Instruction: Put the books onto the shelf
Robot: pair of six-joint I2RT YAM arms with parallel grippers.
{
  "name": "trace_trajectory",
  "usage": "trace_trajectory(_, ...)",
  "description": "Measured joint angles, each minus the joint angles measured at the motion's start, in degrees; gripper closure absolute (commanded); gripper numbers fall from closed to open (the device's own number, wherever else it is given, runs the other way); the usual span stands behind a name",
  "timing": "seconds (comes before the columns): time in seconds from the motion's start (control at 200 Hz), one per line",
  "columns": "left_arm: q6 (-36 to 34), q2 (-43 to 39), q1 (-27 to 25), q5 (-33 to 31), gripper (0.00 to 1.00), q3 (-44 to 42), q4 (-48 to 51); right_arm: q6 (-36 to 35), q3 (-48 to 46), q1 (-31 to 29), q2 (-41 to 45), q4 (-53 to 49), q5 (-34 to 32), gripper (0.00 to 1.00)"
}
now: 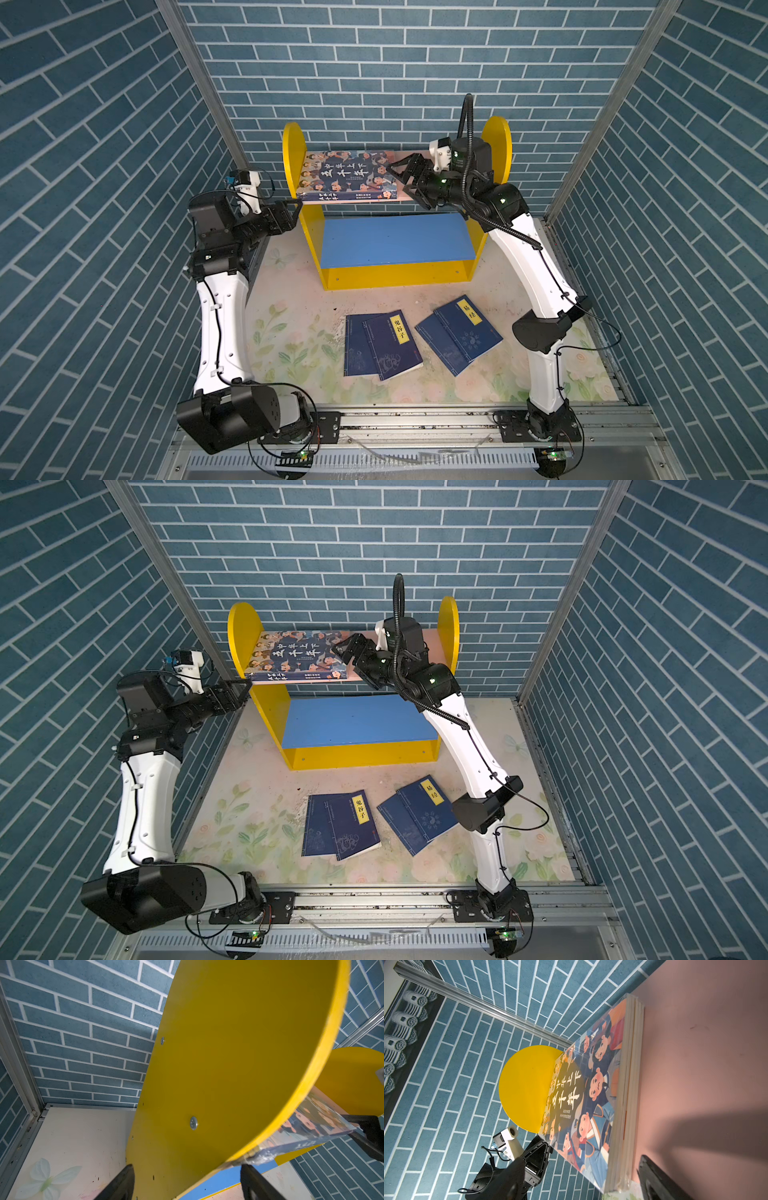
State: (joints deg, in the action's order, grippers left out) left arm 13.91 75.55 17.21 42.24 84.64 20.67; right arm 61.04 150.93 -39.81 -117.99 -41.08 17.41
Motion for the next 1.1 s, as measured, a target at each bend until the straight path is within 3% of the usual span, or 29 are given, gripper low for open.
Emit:
trace_trajectory(0.805, -3.02, -6.29, -0.04, 2.14, 0.15, 3.89, 9.79, -3.54, -1.86, -0.07, 3.58, -2.47, -1.31, 0.15)
trace_trajectory(1.1, -2.54, -6.23, -0.04, 1.03, 0.15, 2.01, 9.16, -7.48, -4.74, -6.56, 6.64, -4.44, 0.61, 0.24)
